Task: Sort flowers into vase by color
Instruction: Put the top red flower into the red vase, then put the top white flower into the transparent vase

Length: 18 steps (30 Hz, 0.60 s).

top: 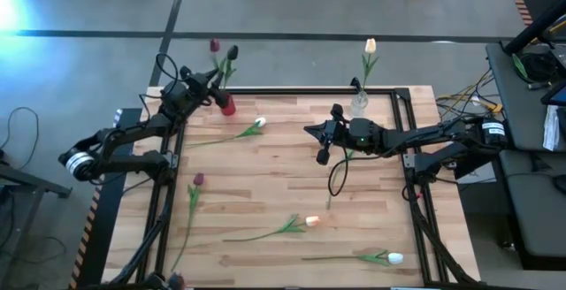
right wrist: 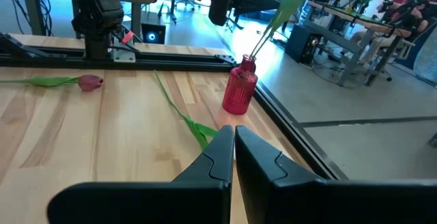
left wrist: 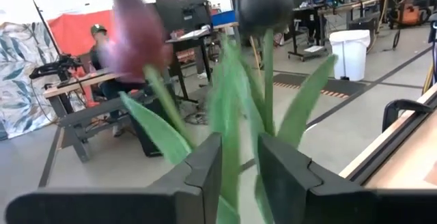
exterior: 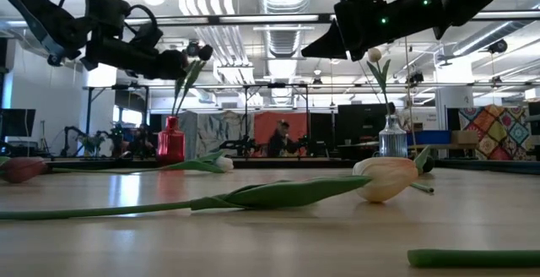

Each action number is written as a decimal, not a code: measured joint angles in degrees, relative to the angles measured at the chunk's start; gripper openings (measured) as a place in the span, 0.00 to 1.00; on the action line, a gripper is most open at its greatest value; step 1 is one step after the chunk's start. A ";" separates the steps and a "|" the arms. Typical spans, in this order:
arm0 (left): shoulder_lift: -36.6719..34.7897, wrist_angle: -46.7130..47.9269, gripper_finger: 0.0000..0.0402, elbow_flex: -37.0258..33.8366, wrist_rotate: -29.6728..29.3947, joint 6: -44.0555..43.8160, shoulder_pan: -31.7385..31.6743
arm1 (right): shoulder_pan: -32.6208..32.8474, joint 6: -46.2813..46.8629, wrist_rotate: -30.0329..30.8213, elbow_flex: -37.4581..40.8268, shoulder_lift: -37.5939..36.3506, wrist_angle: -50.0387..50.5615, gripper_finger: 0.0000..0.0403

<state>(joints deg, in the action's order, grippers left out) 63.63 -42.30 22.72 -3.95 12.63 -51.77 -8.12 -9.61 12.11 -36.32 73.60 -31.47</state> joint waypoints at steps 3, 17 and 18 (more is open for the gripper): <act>-0.96 1.66 0.24 -0.02 0.00 0.36 0.01 | 0.00 0.00 0.00 0.00 0.00 0.33 0.02; -14.04 13.90 0.28 -1.41 5.51 -0.01 6.10 | -0.01 -0.74 0.01 -0.02 -0.55 1.17 0.02; -15.37 13.96 0.27 -1.92 5.96 -0.10 7.26 | 0.00 -0.77 0.01 0.00 -0.62 1.27 0.02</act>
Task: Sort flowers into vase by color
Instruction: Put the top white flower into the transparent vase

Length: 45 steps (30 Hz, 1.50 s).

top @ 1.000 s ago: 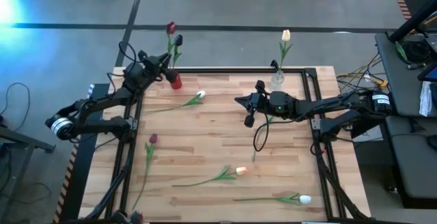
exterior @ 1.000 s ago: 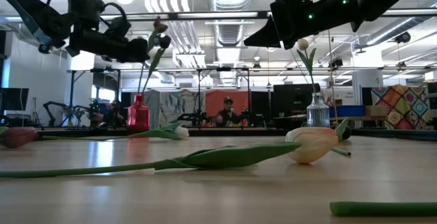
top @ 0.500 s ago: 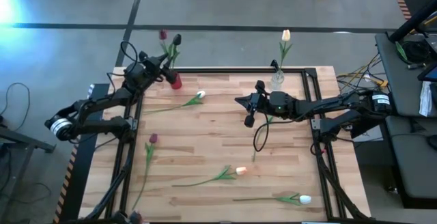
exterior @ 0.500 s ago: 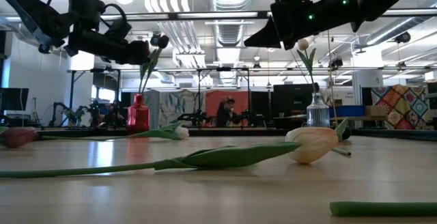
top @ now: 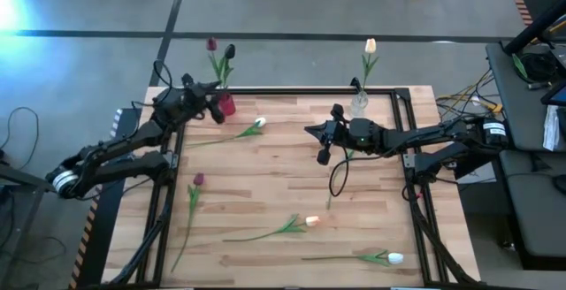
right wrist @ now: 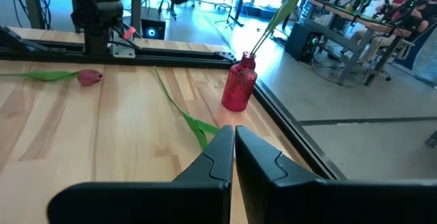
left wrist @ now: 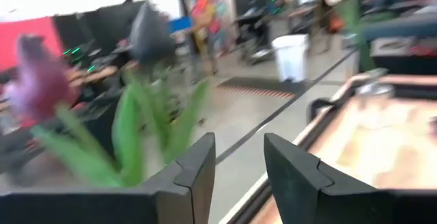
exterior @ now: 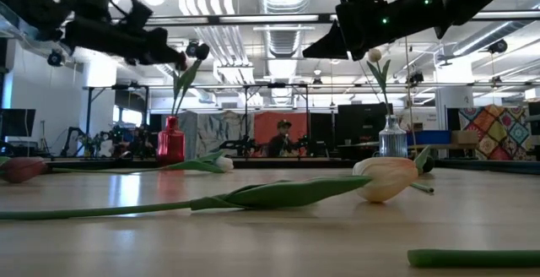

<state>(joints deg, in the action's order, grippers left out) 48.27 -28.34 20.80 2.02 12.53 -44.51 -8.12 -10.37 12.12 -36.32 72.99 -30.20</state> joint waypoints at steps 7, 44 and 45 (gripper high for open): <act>-8.12 0.29 0.21 -4.64 0.14 0.00 9.40 | 0.00 -0.07 -0.11 -0.01 -0.40 -0.10 0.02; 44.08 6.01 0.19 17.82 -8.50 -15.15 54.96 | 10.38 6.66 4.52 6.06 -23.34 25.08 0.02; 44.40 6.89 0.19 18.39 -8.50 -15.12 54.99 | 10.39 6.95 4.52 6.51 -23.40 25.22 0.02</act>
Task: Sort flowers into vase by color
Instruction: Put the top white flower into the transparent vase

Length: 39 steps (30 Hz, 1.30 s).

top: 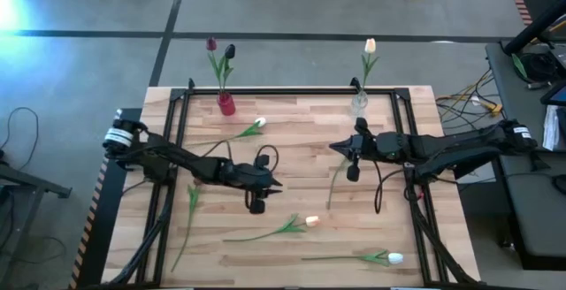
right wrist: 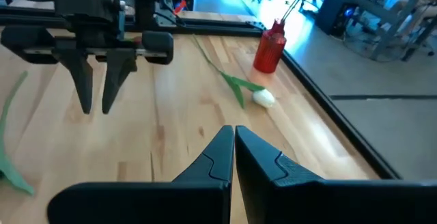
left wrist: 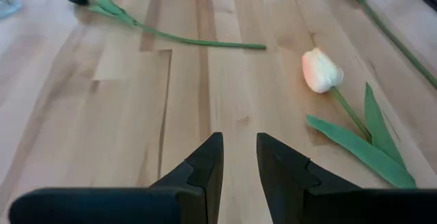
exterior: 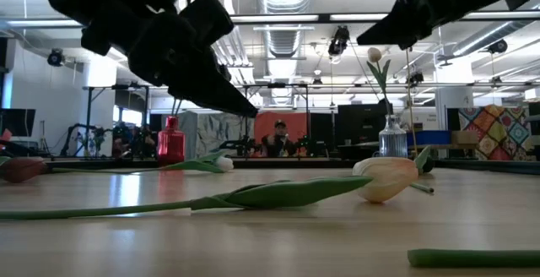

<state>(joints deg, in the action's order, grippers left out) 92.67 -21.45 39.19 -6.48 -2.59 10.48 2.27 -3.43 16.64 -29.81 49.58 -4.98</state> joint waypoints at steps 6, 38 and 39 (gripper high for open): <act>-1.56 8.34 0.19 2.10 -0.52 -2.67 -0.03 | 0.38 2.52 0.10 1.29 0.08 -0.45 0.02; -7.46 36.73 0.30 0.47 -0.46 8.57 -37.45 | 3.75 1.01 1.49 1.76 0.90 -0.40 0.02; -7.17 37.01 0.31 0.47 -0.97 9.02 -37.88 | 3.75 0.84 1.49 1.76 0.90 -0.40 0.02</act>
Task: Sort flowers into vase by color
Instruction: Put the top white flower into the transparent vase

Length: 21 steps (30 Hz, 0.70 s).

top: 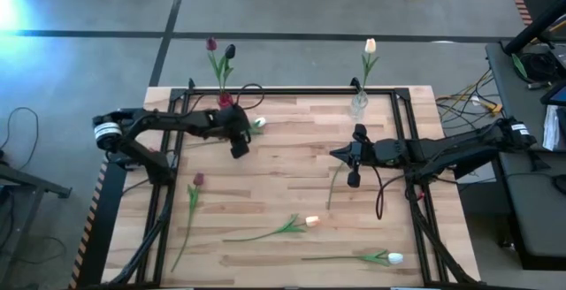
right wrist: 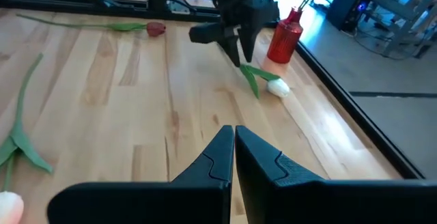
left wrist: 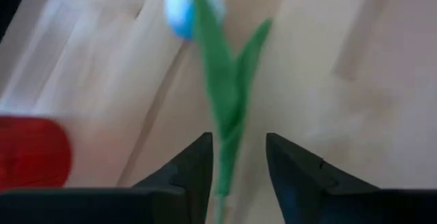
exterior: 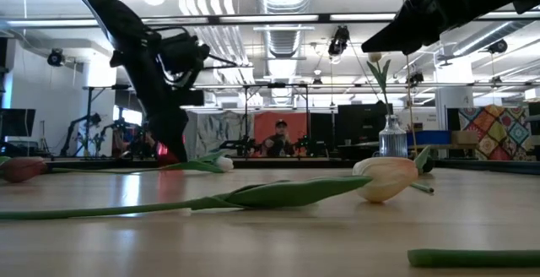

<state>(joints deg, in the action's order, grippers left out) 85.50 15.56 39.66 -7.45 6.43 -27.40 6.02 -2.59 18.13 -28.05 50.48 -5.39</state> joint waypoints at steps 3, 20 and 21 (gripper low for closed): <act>0.89 -0.01 0.35 0.00 -0.93 1.21 -0.68 | 0.00 -0.80 0.00 0.00 -0.02 -0.01 0.02; 2.68 -4.44 0.03 -0.17 3.75 7.65 -2.07 | -0.72 -5.07 -0.15 0.20 4.08 -3.18 0.02; 2.13 -5.51 0.03 -0.16 5.19 7.32 -2.15 | -0.90 -5.96 -0.48 0.21 4.99 -4.29 0.02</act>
<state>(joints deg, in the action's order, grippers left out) 87.63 10.05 39.50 -2.27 13.75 -29.55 5.12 -8.55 17.65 -27.84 55.47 -9.68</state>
